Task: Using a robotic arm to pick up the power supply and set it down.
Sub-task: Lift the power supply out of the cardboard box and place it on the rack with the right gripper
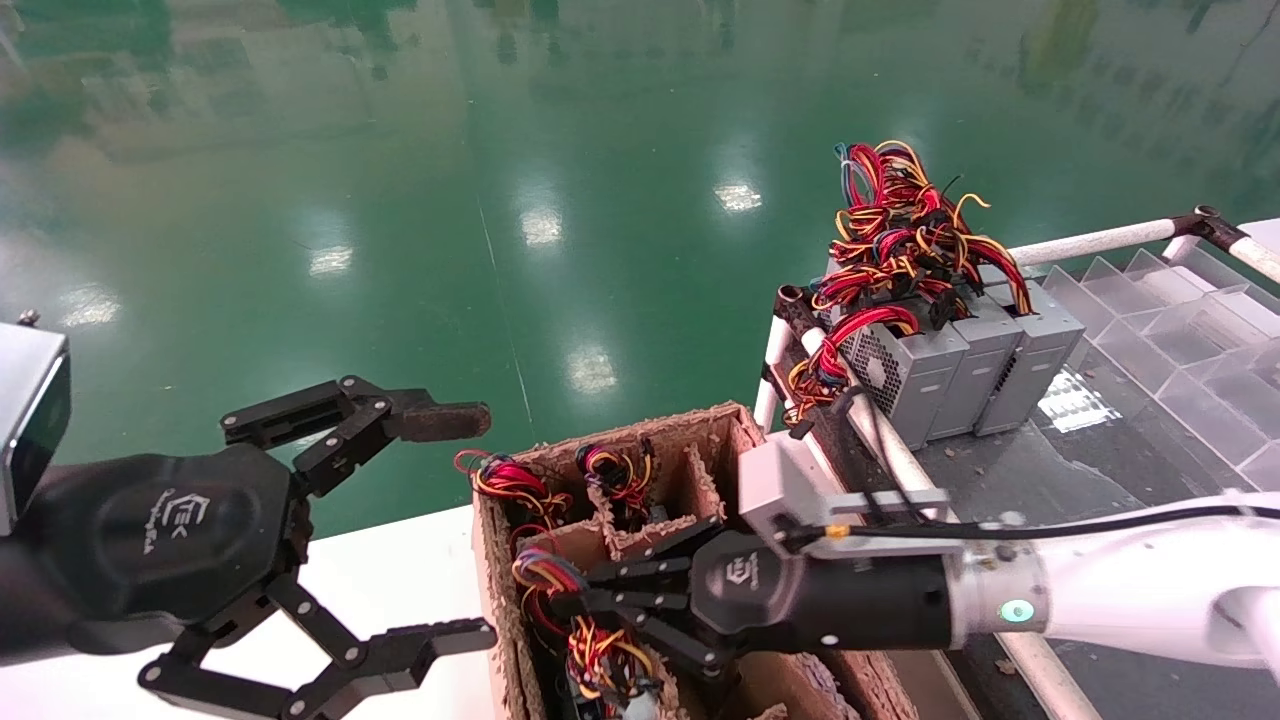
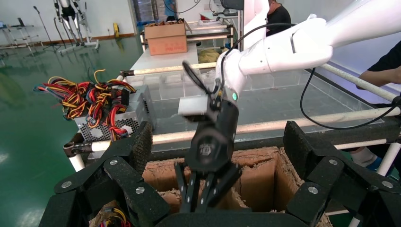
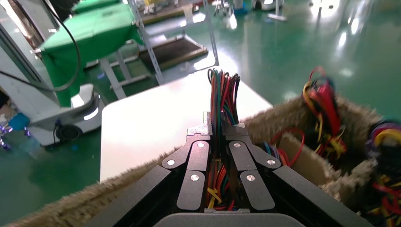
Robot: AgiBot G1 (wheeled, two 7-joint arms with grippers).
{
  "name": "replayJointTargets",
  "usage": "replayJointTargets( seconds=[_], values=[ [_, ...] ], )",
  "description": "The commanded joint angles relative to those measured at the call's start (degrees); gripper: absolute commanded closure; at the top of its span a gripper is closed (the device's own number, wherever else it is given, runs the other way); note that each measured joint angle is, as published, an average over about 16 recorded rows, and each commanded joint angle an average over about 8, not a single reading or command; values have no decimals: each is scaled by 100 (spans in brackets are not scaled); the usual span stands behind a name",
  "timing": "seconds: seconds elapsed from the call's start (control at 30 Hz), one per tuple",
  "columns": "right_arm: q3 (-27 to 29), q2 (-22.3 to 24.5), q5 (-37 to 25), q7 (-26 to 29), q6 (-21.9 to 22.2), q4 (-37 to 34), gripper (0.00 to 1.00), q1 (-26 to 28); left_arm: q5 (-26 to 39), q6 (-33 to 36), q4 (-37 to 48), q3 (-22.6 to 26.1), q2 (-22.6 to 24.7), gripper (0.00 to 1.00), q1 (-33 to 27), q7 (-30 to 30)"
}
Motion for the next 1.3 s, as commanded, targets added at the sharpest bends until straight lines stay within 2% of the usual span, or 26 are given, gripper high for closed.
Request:
replayJointTargets(
  seconds=[0.03, 0.27, 0.63, 0.93, 1.3],
  values=[
    [17, 148, 196, 71, 5, 220, 100, -42, 0, 0, 0, 0, 0, 0, 0, 0],
    [177, 676, 883, 233, 45, 826, 100, -120, -1, 0, 0, 1, 0, 0, 0, 0],
    [605, 1534, 1826, 343, 108, 1413, 100, -100, -1, -1, 0, 2, -1, 0, 0, 1],
    [901, 2307, 2262, 394, 150, 1569, 100, -51, -2, -1, 0, 3, -1, 0, -1, 1],
    [1199, 3680, 2611, 438, 195, 1678, 100, -304, -3, -2, 0, 4, -1, 0, -1, 2]
  ],
)
